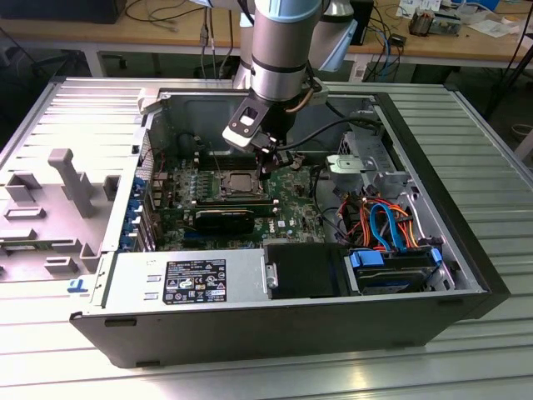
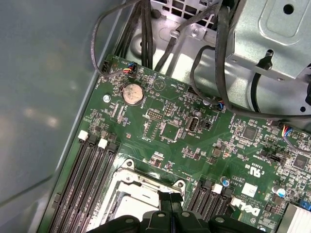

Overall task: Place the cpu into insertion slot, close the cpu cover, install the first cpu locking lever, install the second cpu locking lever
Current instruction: 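Install the first cpu locking lever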

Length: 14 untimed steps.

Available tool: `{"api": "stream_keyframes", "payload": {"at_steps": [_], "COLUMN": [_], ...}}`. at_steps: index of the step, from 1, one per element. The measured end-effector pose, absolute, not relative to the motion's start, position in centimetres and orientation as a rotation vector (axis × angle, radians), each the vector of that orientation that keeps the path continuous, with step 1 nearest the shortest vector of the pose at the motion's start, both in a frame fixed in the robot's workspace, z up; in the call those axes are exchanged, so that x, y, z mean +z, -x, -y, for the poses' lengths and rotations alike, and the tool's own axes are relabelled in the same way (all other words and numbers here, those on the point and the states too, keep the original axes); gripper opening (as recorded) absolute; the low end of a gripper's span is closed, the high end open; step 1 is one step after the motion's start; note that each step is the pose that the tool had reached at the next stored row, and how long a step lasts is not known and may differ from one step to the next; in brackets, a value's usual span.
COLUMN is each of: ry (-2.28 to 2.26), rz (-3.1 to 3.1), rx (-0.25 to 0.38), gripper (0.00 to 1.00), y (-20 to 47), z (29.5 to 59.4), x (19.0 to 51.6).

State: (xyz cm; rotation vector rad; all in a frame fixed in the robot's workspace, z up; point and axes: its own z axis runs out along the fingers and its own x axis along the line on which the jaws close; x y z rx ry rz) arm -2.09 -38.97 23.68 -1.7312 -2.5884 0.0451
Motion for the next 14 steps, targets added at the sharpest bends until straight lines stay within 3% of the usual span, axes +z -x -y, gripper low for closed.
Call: {"api": "stream_keyframes", "payload": {"at_steps": [14], "ry": [1.685], "rz": [2.619], "rx": [0.046], "gripper": [0.11], "y": [2.09], "z": [38.97], "x": [23.68]}}
